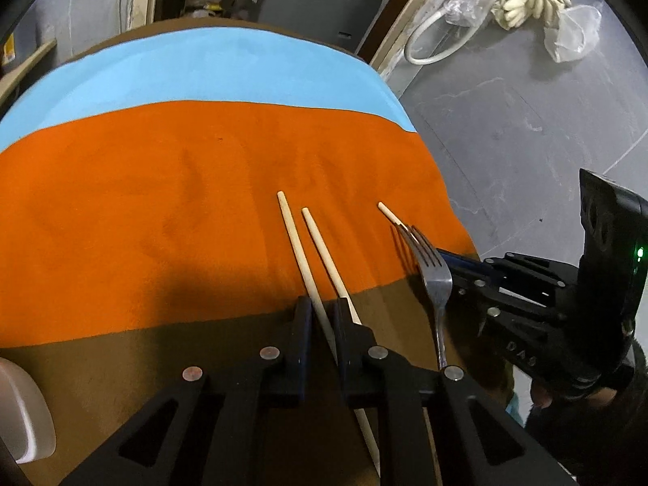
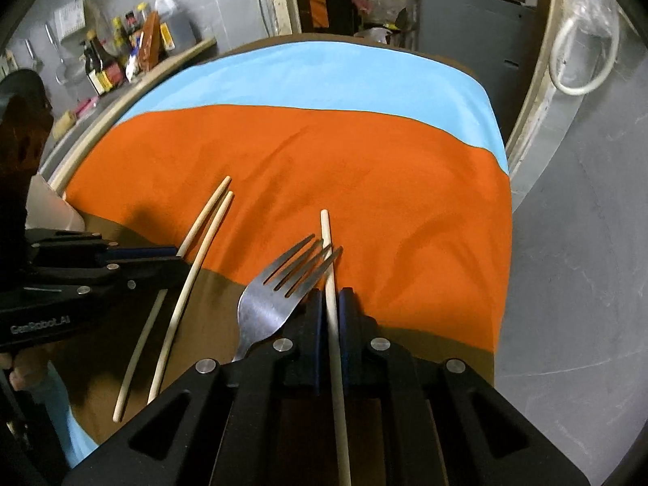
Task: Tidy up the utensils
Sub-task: 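Grasp a wooden chopstick with the right tool while the left tool grasps another chopstick, then lift both chopsticks and carry them over the white caddy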
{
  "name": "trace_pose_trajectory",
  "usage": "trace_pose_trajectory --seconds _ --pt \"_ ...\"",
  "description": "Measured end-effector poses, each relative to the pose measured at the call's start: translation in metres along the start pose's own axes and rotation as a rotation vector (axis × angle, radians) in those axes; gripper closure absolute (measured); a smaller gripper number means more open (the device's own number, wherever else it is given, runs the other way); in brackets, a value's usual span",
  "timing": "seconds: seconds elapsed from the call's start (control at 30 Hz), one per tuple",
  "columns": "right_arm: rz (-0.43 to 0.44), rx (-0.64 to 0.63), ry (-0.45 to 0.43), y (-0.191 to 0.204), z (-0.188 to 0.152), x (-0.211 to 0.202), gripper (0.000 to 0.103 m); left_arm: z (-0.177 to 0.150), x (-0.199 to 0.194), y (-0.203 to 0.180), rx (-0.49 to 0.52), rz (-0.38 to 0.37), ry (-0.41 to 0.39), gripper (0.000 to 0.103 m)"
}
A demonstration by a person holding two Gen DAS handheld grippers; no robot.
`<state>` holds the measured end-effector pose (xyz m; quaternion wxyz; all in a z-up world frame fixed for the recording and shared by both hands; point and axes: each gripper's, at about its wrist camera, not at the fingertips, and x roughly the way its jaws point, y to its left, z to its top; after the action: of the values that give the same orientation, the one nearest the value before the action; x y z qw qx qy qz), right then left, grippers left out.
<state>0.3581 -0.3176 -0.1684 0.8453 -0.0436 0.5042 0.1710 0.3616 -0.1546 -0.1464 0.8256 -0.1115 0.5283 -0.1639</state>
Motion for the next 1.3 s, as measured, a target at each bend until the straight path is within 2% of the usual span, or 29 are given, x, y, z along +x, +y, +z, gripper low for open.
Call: trace_pose_trajectory --seconds 0.13,0.23,0.3,0.47,0.57,0.7,0.87,1.07,1.17,1.3 --pt "-0.03 -0.005 0.012 0.008 0.003 -0.002 0.096 0.0 0.003 0.0 -0.015 -0.008 0.001 0.091" --pt "-0.015 0.034 -0.015 0.009 -0.001 -0.01 0.099 -0.003 0.0 -0.002 -0.016 0.009 -0.014 0.095" --pt "-0.001 0.08 -0.047 0.007 -0.005 -0.017 0.099 -0.005 -0.005 0.0 -0.033 0.014 -0.027 0.098" --pt "0.046 0.238 -0.172 0.005 -0.026 -0.043 0.099 -0.02 -0.026 0.01 -0.081 -0.005 -0.074 0.098" --pt "0.057 0.307 -0.201 0.009 -0.038 -0.054 0.099 -0.033 -0.042 0.015 -0.092 -0.004 -0.092 0.098" --pt "0.03 0.363 -0.246 0.015 -0.052 -0.074 0.099 -0.049 -0.072 0.021 -0.106 -0.031 -0.163 0.098" --pt "0.001 0.404 -0.27 0.025 -0.064 -0.097 0.099 -0.058 -0.108 0.016 -0.061 -0.07 -0.257 0.098" --pt "0.028 0.418 -0.406 0.053 -0.069 -0.14 0.099 -0.06 -0.149 0.021 -0.027 -0.109 -0.327 0.098" --pt "0.054 0.393 -0.498 0.075 -0.059 -0.157 0.099 -0.059 -0.173 0.03 -0.026 -0.117 -0.382 0.098" --pt "0.136 0.351 -0.589 0.113 -0.037 -0.166 0.099 -0.06 -0.21 0.048 -0.028 -0.107 -0.455 0.098"
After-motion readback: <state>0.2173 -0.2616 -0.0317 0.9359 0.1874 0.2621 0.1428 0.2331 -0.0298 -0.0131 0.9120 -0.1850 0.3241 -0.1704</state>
